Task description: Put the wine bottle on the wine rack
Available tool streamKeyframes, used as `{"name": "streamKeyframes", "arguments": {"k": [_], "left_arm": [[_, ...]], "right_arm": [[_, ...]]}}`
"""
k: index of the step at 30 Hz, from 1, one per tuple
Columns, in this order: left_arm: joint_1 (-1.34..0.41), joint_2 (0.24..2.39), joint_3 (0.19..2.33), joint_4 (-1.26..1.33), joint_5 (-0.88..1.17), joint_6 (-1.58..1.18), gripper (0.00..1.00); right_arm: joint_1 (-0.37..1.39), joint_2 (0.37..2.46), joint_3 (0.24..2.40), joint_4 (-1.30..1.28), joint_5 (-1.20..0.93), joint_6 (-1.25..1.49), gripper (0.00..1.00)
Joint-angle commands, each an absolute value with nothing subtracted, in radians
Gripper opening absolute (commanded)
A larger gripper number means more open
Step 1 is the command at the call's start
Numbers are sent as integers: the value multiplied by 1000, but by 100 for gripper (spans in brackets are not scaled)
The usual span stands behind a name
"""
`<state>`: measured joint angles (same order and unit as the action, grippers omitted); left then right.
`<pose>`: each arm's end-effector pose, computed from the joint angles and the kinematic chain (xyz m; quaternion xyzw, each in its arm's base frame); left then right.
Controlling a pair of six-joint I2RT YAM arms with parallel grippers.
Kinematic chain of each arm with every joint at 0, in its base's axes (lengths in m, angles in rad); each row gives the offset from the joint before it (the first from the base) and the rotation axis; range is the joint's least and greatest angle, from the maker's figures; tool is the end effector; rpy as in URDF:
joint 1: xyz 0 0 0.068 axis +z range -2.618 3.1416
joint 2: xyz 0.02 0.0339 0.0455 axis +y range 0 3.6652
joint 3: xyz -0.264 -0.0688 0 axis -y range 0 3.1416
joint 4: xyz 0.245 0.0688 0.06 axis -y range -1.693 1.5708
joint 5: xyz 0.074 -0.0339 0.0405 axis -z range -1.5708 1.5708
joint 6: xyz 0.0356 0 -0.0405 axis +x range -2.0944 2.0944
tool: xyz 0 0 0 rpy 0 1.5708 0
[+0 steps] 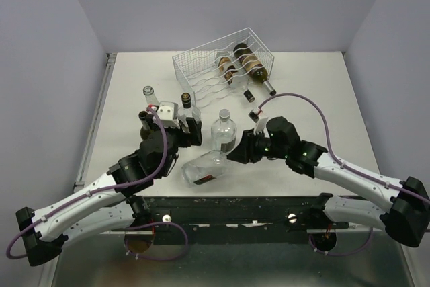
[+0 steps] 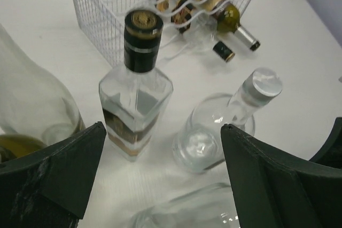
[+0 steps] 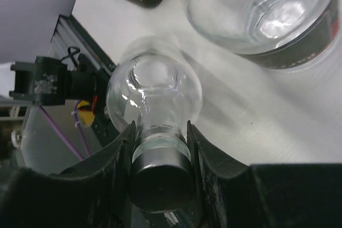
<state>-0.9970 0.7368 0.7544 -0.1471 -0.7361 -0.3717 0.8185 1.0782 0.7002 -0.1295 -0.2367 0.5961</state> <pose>0.1112 -0.1281 0.3422 -0.0103 0.7401 -0.1797 0.6479 0.1578 0.1809 0.2587 -0.1545 0.8440 0.4045 0.3165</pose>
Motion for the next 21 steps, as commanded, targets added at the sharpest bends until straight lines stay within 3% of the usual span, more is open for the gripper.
{"name": "streamKeyframes", "arguments": {"k": [1,10,21], "left_arm": [[-999,706,683,-353,-638,-595,99],[-999,755,647,-420,-577,-634,99],[-999,870,638,-399,-610,-672,99]], "right_arm": [[802,1131,583,-155,-316,552,1],[790,1275,564,-185,-304,468,1],[795,1307,557,-190,-328,371,1]]}}
